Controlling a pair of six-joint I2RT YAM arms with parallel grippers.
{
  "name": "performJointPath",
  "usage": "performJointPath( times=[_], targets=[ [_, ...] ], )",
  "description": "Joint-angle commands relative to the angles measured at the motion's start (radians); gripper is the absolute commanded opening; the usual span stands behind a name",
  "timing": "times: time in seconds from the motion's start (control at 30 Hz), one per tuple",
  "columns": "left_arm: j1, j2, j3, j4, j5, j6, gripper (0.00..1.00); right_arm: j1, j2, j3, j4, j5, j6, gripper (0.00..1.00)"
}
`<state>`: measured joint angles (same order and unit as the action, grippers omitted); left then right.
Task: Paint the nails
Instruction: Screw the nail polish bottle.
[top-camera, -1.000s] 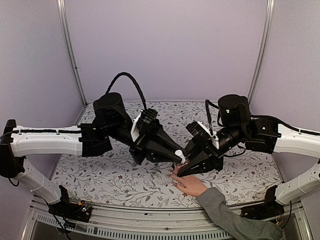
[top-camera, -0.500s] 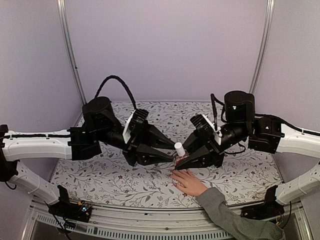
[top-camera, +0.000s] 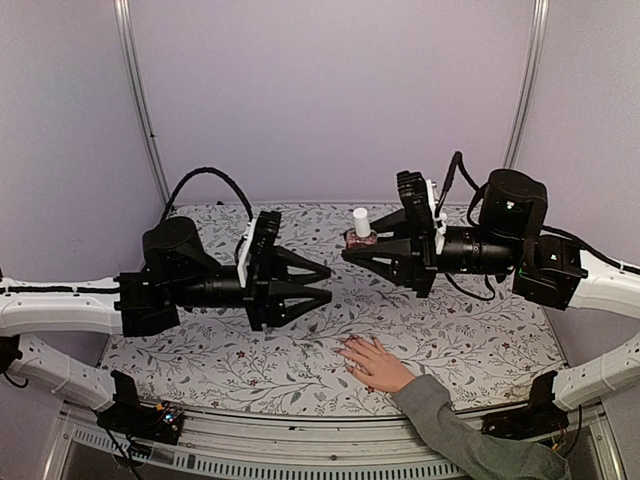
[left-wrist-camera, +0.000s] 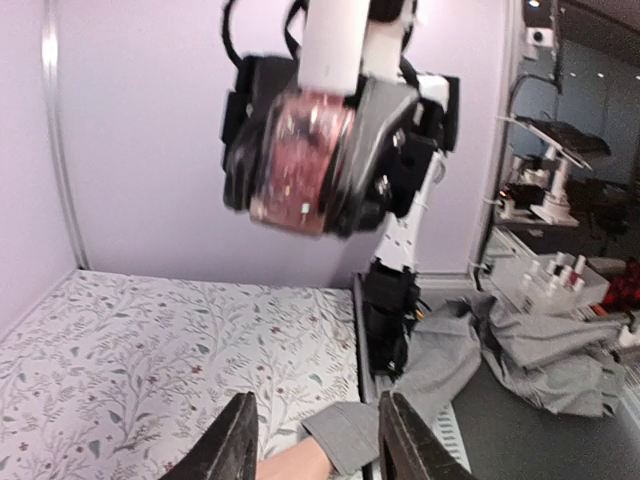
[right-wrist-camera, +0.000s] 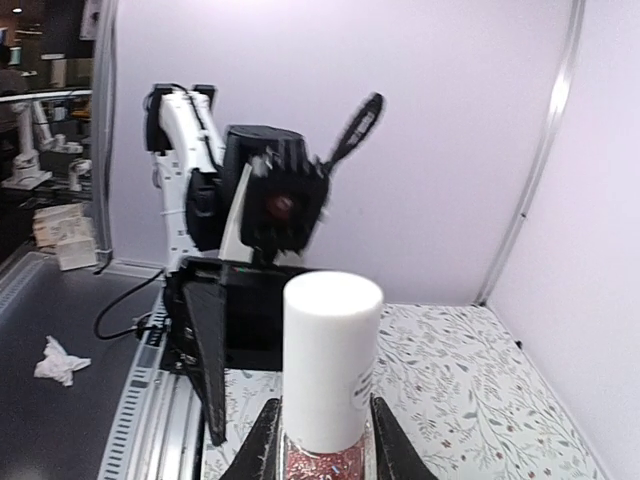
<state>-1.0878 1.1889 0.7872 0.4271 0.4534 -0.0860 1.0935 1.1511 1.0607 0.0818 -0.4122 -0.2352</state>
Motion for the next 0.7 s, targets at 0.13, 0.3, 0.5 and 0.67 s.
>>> performJointPath(
  times=[0.13,0.3,0.5,0.67],
  targets=[
    [0.010,-0.032,0.055,0.033,-0.286,-0.140,0.49,0.005,0.022,-0.011,0.004,0.483,0.033,0.00],
    [-0.006,0.007,0.120,0.023,-0.375,-0.186,0.50,0.017,0.065,0.000,-0.028,0.611,0.037,0.00],
    [-0.007,0.085,0.219,0.008,-0.446,-0.231,0.51,0.049,0.120,0.020,-0.046,0.696,0.008,0.00],
    [-0.007,0.148,0.289,-0.051,-0.492,-0.252,0.51,0.061,0.127,0.019,-0.042,0.715,-0.001,0.00]
  ],
)
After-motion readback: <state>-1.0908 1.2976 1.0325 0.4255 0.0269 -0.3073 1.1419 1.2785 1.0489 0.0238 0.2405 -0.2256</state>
